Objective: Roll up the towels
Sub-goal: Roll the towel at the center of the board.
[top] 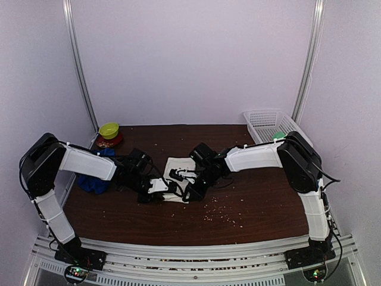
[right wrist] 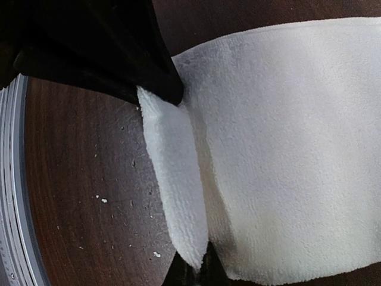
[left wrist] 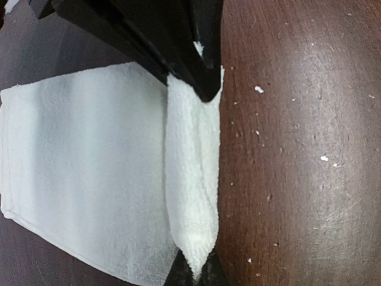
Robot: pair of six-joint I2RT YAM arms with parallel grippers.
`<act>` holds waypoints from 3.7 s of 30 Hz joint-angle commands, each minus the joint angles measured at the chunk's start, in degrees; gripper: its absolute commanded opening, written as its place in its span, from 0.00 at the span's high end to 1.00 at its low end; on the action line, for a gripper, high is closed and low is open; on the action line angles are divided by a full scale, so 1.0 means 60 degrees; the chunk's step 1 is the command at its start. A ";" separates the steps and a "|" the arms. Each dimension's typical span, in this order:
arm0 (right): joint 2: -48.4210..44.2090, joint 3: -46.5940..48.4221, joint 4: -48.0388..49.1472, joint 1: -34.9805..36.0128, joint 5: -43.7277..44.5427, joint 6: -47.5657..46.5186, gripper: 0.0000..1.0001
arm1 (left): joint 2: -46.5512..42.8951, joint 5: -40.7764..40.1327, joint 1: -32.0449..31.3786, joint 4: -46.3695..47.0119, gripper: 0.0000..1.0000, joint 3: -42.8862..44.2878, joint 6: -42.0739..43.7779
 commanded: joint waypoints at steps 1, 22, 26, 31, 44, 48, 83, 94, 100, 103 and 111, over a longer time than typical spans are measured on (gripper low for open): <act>0.0206 -0.0124 -0.0679 -0.0100 0.0161 0.0005 0.96 | 0.0467 0.1008 0.0380 -0.1297 1.00 0.0654 -0.0261; -0.1028 -0.1199 0.0808 -0.0300 0.1354 0.1317 0.64 | 0.1946 0.3197 0.1140 -0.3548 1.00 0.2353 -0.0860; -0.1579 -0.1649 0.1251 -0.0337 0.1433 0.1196 0.61 | 0.2030 0.3205 0.1135 -0.3643 1.00 0.2395 -0.0885; -0.2585 -0.3288 0.2929 -0.0323 0.1321 0.0729 0.55 | 0.2214 0.3467 0.1219 -0.3951 1.00 0.2582 -0.0833; -0.3784 -0.5926 0.6819 0.0643 0.2191 -0.1930 0.55 | 0.3418 0.3981 0.1658 -0.5412 1.00 0.3939 -0.1173; -0.3535 -0.5535 0.6759 0.0885 0.2155 -0.2170 0.65 | 0.3756 0.3986 0.1800 -0.5832 1.00 0.4334 -0.1221; -0.1232 -0.3479 0.5806 0.1043 0.4246 -0.1473 1.00 | 0.4579 0.3941 0.2107 -0.6701 0.85 0.5491 -0.1696; -0.1144 -0.3549 0.5640 0.0939 0.4302 -0.1141 1.00 | 0.3850 0.3813 0.2154 -0.6799 0.57 0.5628 -0.1856; -0.1067 -0.3401 0.5637 0.0862 0.4186 -0.1017 1.00 | 0.3251 0.3642 0.2351 -0.6393 0.48 0.5255 -0.2040; -0.1001 -0.3301 0.5604 0.0850 0.4127 -0.0957 1.00 | 0.3082 0.3545 0.2447 -0.6203 0.46 0.5106 -0.2115; -0.0825 -0.3106 0.5484 0.0785 0.4087 -0.0749 1.00 | 0.2685 0.3442 0.2463 -0.5739 0.30 0.4949 -0.2190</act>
